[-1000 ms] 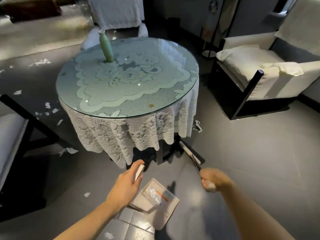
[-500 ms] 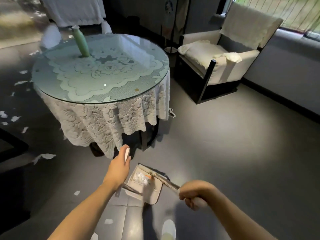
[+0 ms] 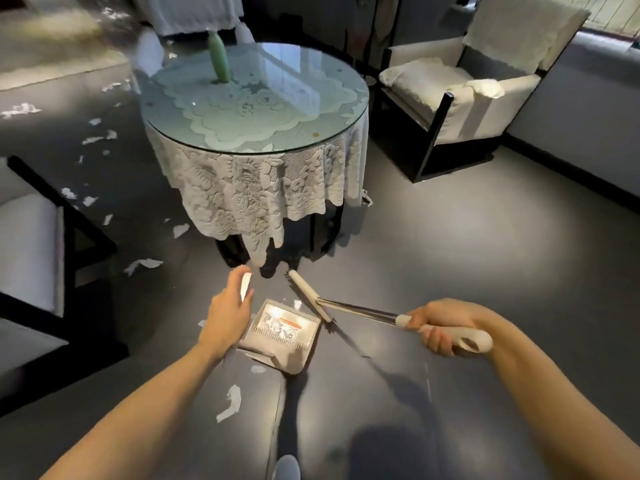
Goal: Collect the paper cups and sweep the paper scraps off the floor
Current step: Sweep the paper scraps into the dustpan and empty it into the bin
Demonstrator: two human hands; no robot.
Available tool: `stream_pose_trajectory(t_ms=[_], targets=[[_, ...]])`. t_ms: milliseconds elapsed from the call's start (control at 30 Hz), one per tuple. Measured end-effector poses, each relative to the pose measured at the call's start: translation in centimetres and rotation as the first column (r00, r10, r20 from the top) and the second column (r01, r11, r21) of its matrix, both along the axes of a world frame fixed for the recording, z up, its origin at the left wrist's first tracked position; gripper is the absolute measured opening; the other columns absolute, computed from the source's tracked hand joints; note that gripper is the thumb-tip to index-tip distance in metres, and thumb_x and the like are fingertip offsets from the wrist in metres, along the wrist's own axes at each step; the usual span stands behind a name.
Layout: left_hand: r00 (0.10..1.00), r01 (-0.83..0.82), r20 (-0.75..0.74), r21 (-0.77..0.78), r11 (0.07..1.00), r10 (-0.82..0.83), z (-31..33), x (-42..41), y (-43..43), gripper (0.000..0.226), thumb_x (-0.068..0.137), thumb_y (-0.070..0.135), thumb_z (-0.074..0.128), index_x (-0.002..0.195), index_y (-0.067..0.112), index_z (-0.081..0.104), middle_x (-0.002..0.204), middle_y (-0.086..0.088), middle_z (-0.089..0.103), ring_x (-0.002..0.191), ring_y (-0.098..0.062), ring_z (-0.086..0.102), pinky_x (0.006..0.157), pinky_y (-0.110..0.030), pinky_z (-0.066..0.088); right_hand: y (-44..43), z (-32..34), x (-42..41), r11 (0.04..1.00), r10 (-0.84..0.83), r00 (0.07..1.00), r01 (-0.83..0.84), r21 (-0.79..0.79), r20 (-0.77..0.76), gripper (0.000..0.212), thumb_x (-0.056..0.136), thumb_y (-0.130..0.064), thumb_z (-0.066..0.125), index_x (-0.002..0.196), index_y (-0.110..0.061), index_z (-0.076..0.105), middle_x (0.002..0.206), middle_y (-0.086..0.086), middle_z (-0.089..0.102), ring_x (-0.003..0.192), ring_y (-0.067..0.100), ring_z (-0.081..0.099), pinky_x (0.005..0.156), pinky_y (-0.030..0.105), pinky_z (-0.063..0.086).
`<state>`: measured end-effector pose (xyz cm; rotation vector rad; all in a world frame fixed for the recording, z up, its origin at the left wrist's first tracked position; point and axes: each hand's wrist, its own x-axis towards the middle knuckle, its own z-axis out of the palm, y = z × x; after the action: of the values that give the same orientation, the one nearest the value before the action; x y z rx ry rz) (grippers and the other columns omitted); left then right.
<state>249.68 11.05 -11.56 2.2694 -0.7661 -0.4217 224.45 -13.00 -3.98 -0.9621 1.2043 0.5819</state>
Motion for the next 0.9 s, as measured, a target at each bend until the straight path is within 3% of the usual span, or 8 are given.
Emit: stream_pose_trajectory(t_ms=[133,233,300,400,533,633,767,900], targets=[[0.994,-0.107,-0.034,0.0,0.994,0.107,0.8,-2.0,4.4,0.026,0.099,0.026,0.043,0.118,0.04,0.034,0.073,-0.005,0.054,0.056,-0.015,0.048,0.062,-0.037,0.049,1.4,-2.0,0.7,0.997,0.011,1.0,-0.011,-0.078,-0.001,0.004,0.094,-0.004,0.043,0.097,-0.005,0.046,0.045,0.004,0.04,0.029,0.008,0.037,0.029,0.013,0.032],[0.991,-0.125,-0.041,0.041,0.991,0.126,1.3,-4.1,7.7,0.024,0.099,0.028,0.043,0.122,0.035,0.037,0.07,-0.005,0.054,0.056,-0.016,0.049,0.059,-0.035,0.044,2.9,-4.3,1.4,0.964,0.136,0.99,-0.14,-0.227,-0.034,0.008,0.089,-0.003,0.047,0.081,-0.005,0.049,0.051,0.005,0.042,0.038,0.011,0.039,0.038,0.021,0.033],[0.989,-0.133,-0.061,0.063,0.989,0.137,1.3,-5.3,9.8,0.026,0.1,0.029,0.043,0.125,0.034,0.038,0.088,-0.004,0.061,0.072,-0.02,0.057,0.07,-0.036,0.046,4.0,-6.0,2.3,0.953,0.146,0.989,-0.148,-0.264,-0.028,0.016,0.089,0.0,0.045,0.074,-0.005,0.047,0.049,0.005,0.041,0.033,0.011,0.039,0.036,0.018,0.034],[0.98,-0.156,-0.11,0.093,0.983,0.165,0.9,-6.9,13.4,0.028,0.099,0.029,0.044,0.125,0.039,0.039,0.114,0.001,0.058,0.101,-0.02,0.056,0.089,-0.036,0.044,6.1,-8.8,3.7,0.962,0.078,0.997,-0.076,-0.262,-0.003,0.02,0.092,0.002,0.041,0.074,-0.004,0.045,0.041,0.003,0.039,0.025,0.01,0.035,0.031,0.012,0.033],[0.972,-0.177,-0.13,0.132,0.975,0.194,0.6,-7.9,18.5,0.031,0.098,0.029,0.047,0.113,0.055,0.038,0.107,-0.002,0.063,0.094,-0.019,0.06,0.084,-0.036,0.047,9.6,-11.7,6.2,0.982,0.032,0.998,-0.021,-0.186,0.056,0.015,0.097,-0.001,0.038,0.084,-0.005,0.043,0.036,0.001,0.038,0.022,0.008,0.035,0.028,0.011,0.033],[0.957,-0.234,-0.154,0.1,0.967,0.247,0.5,-8.5,22.5,0.042,0.097,0.028,0.05,0.103,0.067,0.036,0.107,0.004,0.062,0.095,-0.011,0.06,0.078,-0.028,0.045,12.1,-12.7,8.3,0.974,0.108,0.993,-0.097,-0.204,0.043,0.013,0.098,-0.003,0.039,0.086,-0.005,0.043,0.035,0.001,0.038,0.022,0.008,0.036,0.027,0.012,0.034],[0.931,-0.322,-0.159,0.057,0.945,0.327,0.3,-8.6,27.4,0.044,0.095,0.022,0.055,0.102,0.062,0.04,0.106,0.002,0.064,0.094,-0.005,0.06,0.074,-0.013,0.043,15.8,-12.4,10.7,0.929,0.286,0.958,-0.279,-0.242,-0.01,0.014,0.097,-0.002,0.039,0.085,-0.006,0.045,0.033,0.002,0.039,0.022,0.008,0.036,0.027,0.013,0.034],[0.919,-0.363,-0.153,0.03,0.931,0.363,0.1,-8.6,32.3,0.035,0.095,0.019,0.055,0.109,0.049,0.044,0.109,-0.003,0.063,0.098,-0.018,0.06,0.077,-0.025,0.041,21.2,-11.0,11.2,0.84,0.466,0.88,-0.474,-0.264,-0.096,0.009,0.096,-0.005,0.042,0.089,-0.006,0.048,0.041,0.002,0.046,0.028,0.008,0.041,0.033,0.016,0.039]])
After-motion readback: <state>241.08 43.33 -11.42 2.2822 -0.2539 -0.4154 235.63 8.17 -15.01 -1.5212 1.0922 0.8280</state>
